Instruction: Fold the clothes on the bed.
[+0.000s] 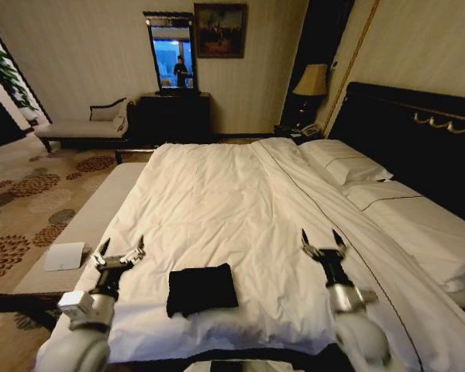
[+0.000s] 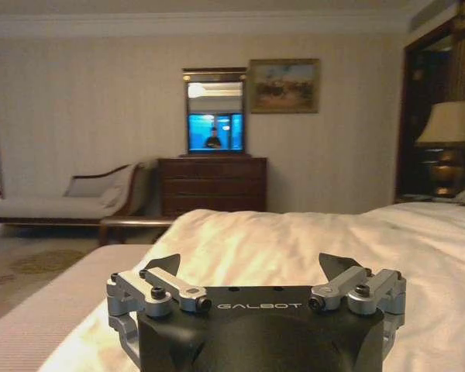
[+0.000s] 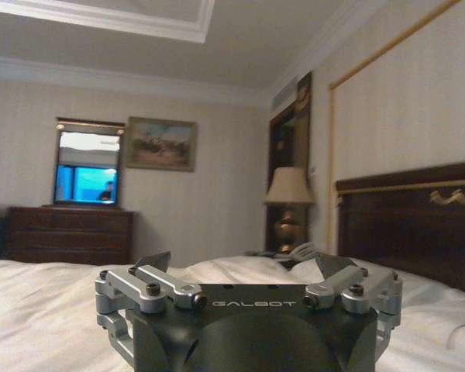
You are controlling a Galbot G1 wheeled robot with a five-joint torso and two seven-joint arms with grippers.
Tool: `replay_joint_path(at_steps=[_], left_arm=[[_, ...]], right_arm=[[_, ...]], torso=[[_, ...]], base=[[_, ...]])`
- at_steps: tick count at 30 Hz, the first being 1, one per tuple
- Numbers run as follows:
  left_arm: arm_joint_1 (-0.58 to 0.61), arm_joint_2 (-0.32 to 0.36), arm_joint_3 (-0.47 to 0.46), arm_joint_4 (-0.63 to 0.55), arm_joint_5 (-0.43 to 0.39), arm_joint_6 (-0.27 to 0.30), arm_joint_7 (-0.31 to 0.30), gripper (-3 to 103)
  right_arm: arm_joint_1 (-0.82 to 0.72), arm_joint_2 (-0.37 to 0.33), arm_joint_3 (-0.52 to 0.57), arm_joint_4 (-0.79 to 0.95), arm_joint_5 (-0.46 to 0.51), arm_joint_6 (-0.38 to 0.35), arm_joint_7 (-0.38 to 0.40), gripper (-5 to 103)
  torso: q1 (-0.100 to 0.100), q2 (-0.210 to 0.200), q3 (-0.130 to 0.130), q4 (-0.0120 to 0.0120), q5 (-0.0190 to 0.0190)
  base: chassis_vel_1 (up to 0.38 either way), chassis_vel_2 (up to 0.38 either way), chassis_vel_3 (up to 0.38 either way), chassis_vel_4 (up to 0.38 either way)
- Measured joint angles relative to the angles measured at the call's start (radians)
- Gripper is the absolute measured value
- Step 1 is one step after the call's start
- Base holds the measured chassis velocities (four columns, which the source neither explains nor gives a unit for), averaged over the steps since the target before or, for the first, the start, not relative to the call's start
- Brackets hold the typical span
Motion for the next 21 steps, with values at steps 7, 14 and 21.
replay_joint_path(at_steps=[7, 14, 21], left_arm=[[0.026, 0.007, -0.004, -0.052, -0.029, -0.013, 0.048, 100], [0.023, 0.008, -0.008, -0.053, -0.035, -0.008, 0.051, 100], [0.021, 0.008, -0.01, -0.052, -0.036, -0.007, 0.05, 100]], right_arm=[[-0.085, 0.075, -0.025, 0.12, -0.1, -0.009, 0.018, 100], [-0.081, 0.074, -0.029, 0.12, -0.1, -0.01, 0.011, 100], [-0.077, 0.072, -0.032, 0.115, -0.095, -0.01, 0.009, 100]], torso=[[0.0, 0.0, 0.0, 0.0003, 0.0002], [0.0, 0.0, 0.0, 0.0003, 0.0004], [0.0, 0.0, 0.0, 0.0004, 0.0004]], base=[[0.0, 0.0, 0.0, 0.0], [0.0, 0.0, 0.0, 0.0], [0.0, 0.0, 0.0, 0.0]])
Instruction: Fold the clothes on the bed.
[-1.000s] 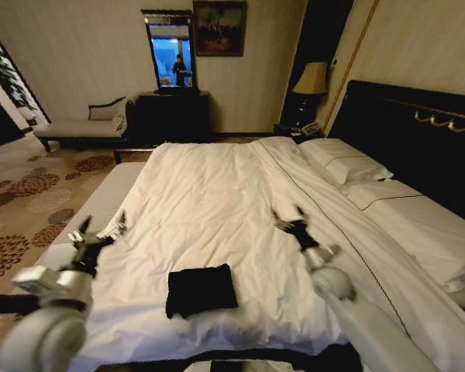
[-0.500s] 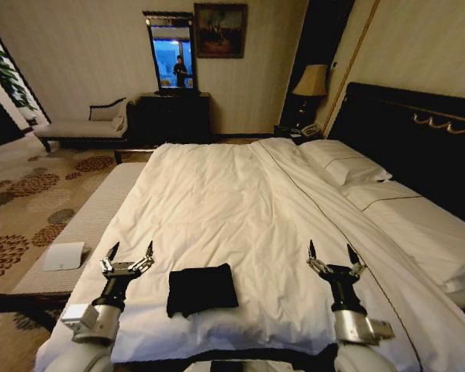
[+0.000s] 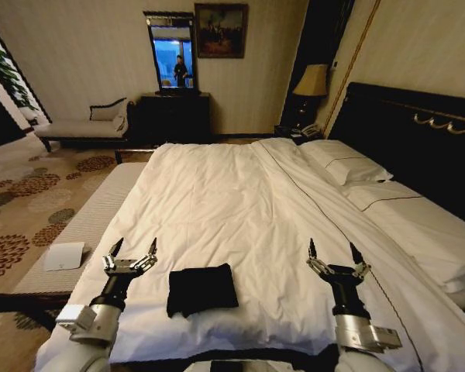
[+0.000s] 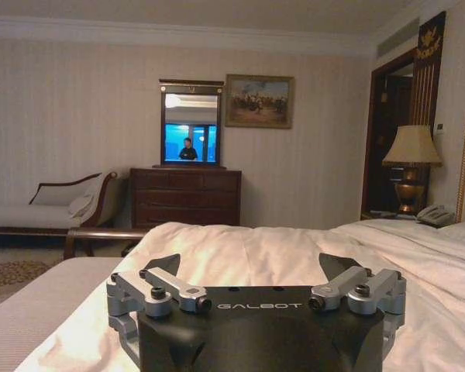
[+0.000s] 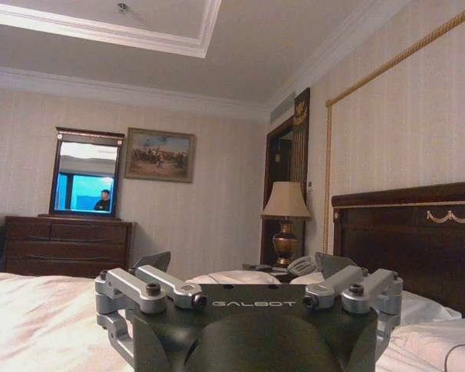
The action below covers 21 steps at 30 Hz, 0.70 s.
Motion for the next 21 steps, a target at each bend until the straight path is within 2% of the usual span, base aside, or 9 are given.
replay_joint_path(at_steps=[21], left_arm=[[-0.001, 0.0, -0.002, 0.002, -0.001, 0.002, 0.0, 100]], right_arm=[[0.004, -0.002, -0.003, -0.005, 0.005, 0.0, -0.003, 100]], torso=[[0.0, 0.0, 0.0, -0.0001, 0.0]], base=[[0.0, 0.0, 0.0, 0.0]])
